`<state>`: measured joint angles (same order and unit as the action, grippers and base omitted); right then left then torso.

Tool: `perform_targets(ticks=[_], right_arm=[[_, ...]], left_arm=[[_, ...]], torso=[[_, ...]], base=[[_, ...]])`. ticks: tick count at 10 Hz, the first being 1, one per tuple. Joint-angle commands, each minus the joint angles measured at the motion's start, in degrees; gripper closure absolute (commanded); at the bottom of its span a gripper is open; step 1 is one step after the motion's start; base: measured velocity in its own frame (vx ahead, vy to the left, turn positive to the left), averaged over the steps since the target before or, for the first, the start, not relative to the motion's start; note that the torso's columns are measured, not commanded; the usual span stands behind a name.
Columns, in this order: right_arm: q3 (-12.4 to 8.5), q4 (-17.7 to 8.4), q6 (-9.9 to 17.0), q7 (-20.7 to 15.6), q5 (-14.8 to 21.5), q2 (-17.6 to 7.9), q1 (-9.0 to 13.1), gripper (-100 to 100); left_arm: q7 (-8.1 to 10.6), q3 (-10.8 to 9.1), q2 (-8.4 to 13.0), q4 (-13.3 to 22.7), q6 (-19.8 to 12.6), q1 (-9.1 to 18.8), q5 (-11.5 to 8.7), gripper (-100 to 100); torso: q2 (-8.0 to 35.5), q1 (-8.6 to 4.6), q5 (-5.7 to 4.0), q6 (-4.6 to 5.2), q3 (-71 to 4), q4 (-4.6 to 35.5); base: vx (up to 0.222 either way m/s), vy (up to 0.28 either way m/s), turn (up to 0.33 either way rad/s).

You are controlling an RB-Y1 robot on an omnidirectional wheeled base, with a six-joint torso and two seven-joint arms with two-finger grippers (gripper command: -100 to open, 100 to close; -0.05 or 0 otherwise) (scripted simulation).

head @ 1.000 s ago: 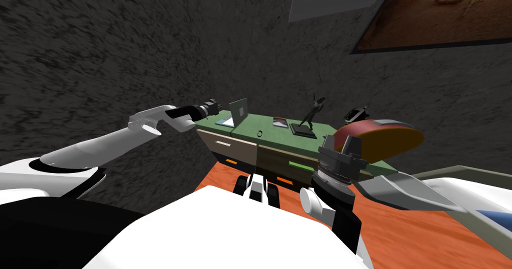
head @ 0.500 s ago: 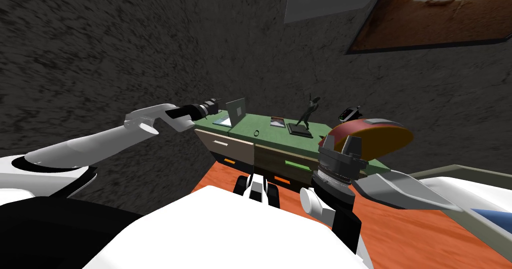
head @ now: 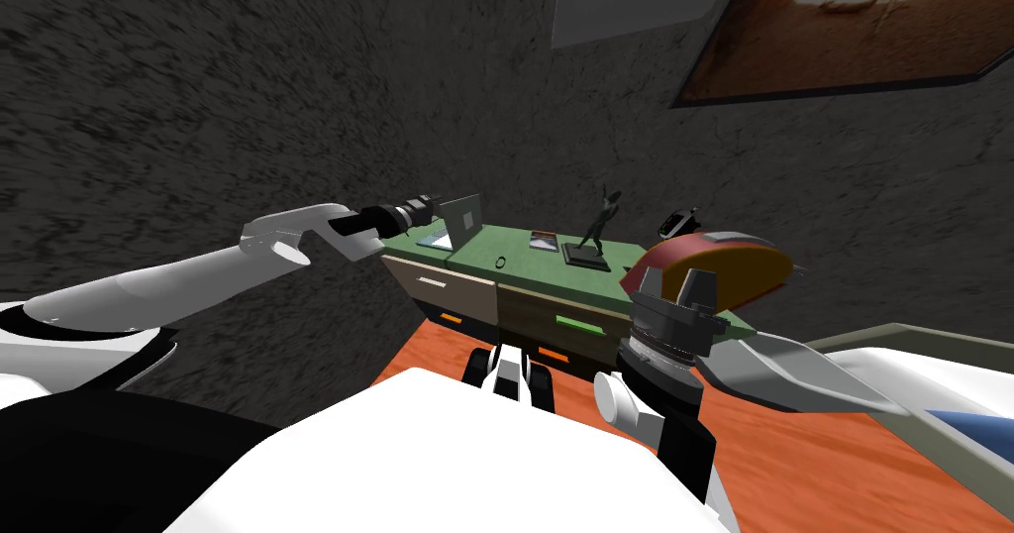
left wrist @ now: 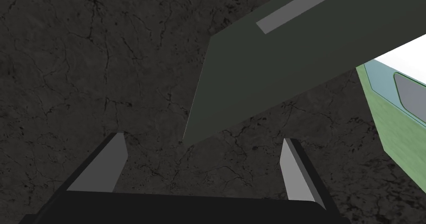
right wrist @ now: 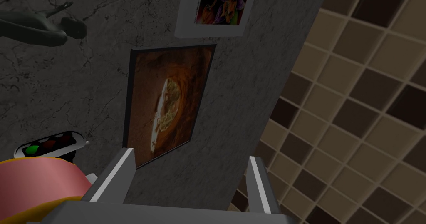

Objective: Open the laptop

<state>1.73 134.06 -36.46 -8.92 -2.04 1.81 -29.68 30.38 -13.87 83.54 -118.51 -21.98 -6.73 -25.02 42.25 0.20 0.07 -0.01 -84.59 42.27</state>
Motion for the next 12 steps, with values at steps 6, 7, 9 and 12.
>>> perform_targets(ticks=[6, 7, 9, 12], right_arm=[[-0.01, 0.00, 0.00, 0.00, 0.00, -0.01, 0.00, 0], [-0.01, 0.00, 0.00, 0.00, 0.00, -0.01, 0.00, 0], [0.00, 0.00, 0.00, 0.00, 0.00, 0.00, 0.00, 0], [0.01, 0.00, 0.00, 0.00, 0.00, 0.01, 0.00, 0]], left_arm=[[7.15, -0.54, -5.72, 2.45, -0.11, 2.05, -7.48, 100], [6.43, -0.43, -5.25, 2.23, -0.12, 1.95, -6.78, 100], [4.70, -0.85, -3.61, 0.81, -0.49, 0.72, -4.29, -100], [2.49, -1.32, -1.71, -0.80, -0.89, -0.69, -1.37, -100]], torso=[[0.07, -0.19, -0.07, 0.00, 0.05, 0.03], [0.04, -0.24, -0.08, 0.01, 0.02, 0.02], [-0.03, -0.68, -0.22, 0.01, -0.02, 0.00], [0.05, -0.21, -0.07, 0.01, 0.03, 0.02]], base=[[-0.006, 0.116, -0.025], [-0.002, 0.060, -0.006], [0.018, -0.067, 0.025], [0.011, -0.101, 0.018]])
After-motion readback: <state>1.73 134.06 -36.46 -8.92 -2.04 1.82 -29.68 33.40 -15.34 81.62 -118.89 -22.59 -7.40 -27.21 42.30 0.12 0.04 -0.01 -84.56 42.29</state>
